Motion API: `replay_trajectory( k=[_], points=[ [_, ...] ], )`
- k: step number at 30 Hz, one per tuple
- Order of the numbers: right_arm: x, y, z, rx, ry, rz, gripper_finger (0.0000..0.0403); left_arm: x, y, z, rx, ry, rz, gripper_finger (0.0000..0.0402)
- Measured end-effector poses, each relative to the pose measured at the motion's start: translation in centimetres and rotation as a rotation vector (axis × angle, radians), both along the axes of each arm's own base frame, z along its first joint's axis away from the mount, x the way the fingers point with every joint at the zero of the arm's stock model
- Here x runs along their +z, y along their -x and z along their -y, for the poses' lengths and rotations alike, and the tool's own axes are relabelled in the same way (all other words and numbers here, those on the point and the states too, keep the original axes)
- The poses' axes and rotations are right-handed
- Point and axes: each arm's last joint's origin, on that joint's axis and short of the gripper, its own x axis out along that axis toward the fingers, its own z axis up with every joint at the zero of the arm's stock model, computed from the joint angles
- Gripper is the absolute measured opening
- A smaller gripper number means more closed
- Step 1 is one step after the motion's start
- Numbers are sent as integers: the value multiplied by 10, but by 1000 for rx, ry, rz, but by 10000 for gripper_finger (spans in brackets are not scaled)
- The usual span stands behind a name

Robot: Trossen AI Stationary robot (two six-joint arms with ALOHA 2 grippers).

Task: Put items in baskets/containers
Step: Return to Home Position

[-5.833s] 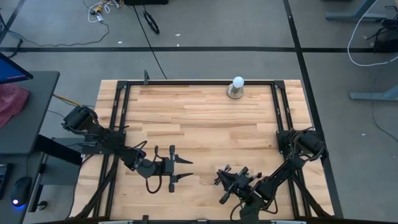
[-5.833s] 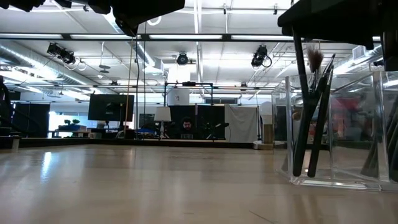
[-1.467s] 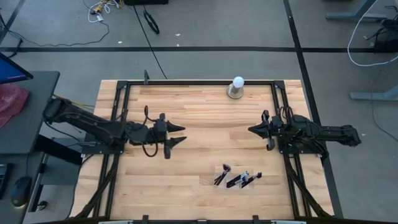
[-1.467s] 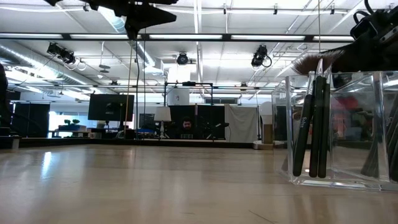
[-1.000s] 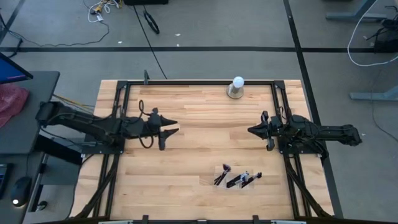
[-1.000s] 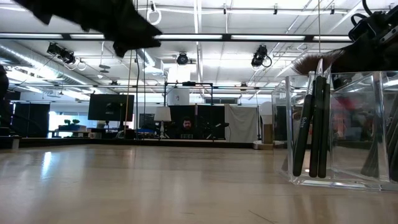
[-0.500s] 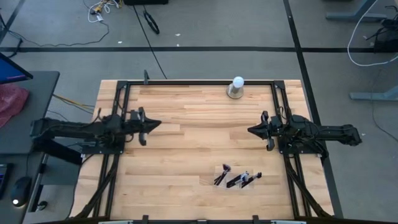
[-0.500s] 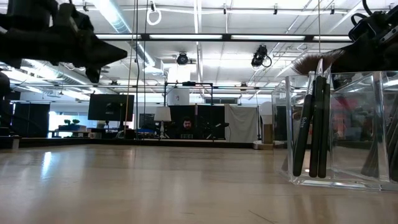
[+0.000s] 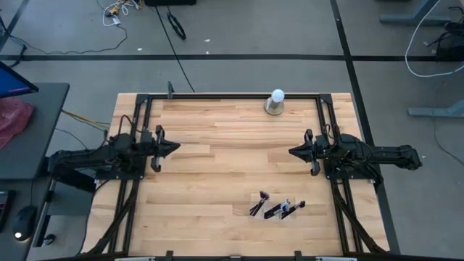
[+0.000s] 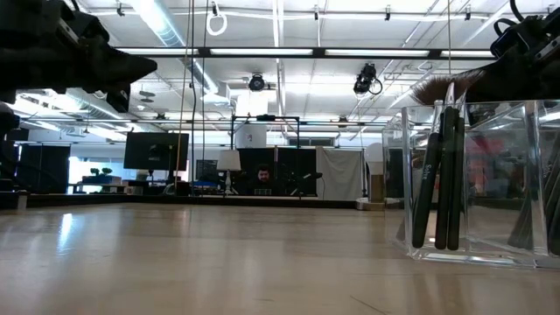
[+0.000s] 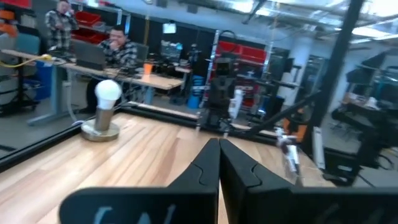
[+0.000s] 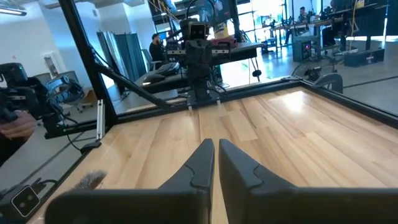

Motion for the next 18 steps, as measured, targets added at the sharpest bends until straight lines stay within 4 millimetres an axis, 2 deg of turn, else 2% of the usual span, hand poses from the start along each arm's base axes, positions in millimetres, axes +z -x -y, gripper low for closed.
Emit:
replay_trajectory(
  k=[6, 18],
  points=[
    [0, 0, 0, 0, 0, 0, 27, 1, 3, 11, -84, -71, 13, 3],
    [0, 0, 0, 0, 0, 0, 27, -9, 2, 17, 1, -181, -106, 7]
  ],
)
